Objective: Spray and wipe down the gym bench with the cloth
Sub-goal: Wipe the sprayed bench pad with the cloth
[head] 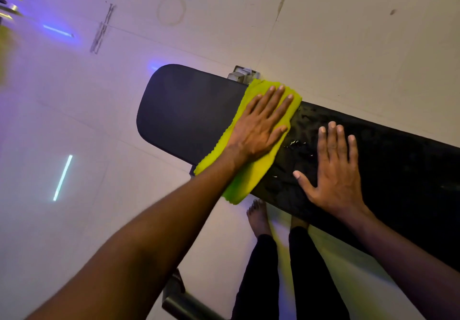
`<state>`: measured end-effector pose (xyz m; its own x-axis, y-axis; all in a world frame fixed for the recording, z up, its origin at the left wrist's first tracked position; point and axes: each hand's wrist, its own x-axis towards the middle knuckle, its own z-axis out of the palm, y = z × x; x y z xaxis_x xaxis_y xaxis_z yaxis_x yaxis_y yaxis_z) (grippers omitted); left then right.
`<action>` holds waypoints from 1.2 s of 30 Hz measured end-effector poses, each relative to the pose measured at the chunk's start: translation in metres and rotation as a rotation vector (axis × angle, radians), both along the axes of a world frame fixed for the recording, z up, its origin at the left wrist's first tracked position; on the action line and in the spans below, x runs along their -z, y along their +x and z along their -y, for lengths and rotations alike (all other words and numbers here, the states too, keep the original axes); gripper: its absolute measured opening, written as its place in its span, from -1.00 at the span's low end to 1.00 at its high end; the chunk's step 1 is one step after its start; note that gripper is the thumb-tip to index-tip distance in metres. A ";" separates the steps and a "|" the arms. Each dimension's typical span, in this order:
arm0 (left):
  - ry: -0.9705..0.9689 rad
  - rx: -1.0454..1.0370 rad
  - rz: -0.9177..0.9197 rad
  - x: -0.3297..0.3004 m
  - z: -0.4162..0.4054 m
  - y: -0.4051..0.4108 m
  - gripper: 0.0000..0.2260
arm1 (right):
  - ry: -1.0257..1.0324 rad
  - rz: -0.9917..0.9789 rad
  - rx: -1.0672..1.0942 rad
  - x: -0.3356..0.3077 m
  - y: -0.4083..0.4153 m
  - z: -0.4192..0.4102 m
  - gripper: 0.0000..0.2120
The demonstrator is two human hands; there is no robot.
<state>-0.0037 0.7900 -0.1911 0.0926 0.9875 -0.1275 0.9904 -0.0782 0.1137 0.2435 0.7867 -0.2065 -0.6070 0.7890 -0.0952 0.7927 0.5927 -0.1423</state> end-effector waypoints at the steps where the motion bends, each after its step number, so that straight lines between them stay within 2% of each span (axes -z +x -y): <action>1: 0.002 -0.022 -0.002 0.000 -0.001 -0.004 -0.42 | 0.003 0.008 0.022 0.000 0.008 -0.001 0.00; 5: 0.008 -0.308 0.009 0.000 0.035 0.016 -0.40 | 0.000 0.022 0.022 -0.002 0.031 -0.004 -0.01; 7: -0.028 -0.367 0.020 0.000 0.054 0.046 -0.37 | 0.001 0.029 0.020 -0.003 0.031 -0.003 -0.01; 10: -0.031 -0.206 0.042 -0.002 0.035 0.070 -0.37 | -0.004 0.036 0.030 -0.002 0.029 -0.002 -0.01; 12: -0.011 -0.037 0.028 -0.003 0.005 0.059 -0.40 | 0.005 0.027 0.023 0.001 0.030 -0.003 -0.01; 14: 0.003 0.014 0.007 -0.003 -0.013 0.038 -0.42 | 0.005 0.020 0.026 0.002 0.031 -0.003 -0.01; 17: 0.022 -0.175 -0.003 -0.001 0.007 0.030 -0.42 | 0.003 0.024 0.032 0.001 0.030 -0.003 -0.01; 20: -0.020 -0.360 -0.002 0.000 0.048 0.065 -0.40 | 0.000 0.034 0.041 0.000 0.029 -0.002 -0.01; 23: -0.025 -0.248 0.025 0.001 0.040 0.092 -0.39 | -0.002 0.026 0.040 0.001 0.029 -0.001 -0.01; 26: -0.001 0.021 0.021 0.000 -0.004 0.070 -0.42 | -0.003 0.019 0.035 0.002 0.029 -0.002 -0.02; 28: 0.021 0.050 -0.002 0.002 -0.015 0.046 -0.44 | -0.004 0.031 0.039 0.001 0.030 -0.001 -0.02; 33: 0.015 -0.365 0.003 0.002 0.042 0.059 -0.43 | -0.010 0.046 0.050 -0.002 0.029 -0.001 -0.01; 36: -0.016 -0.369 0.010 0.003 0.047 0.087 -0.40 | -0.012 0.040 0.048 -0.002 0.028 0.000 -0.02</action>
<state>0.0833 0.7426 -0.1943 -0.2679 0.9526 -0.1444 0.9505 0.2858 0.1217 0.2719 0.7869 -0.2041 -0.5640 0.8158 -0.1282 0.8254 0.5524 -0.1165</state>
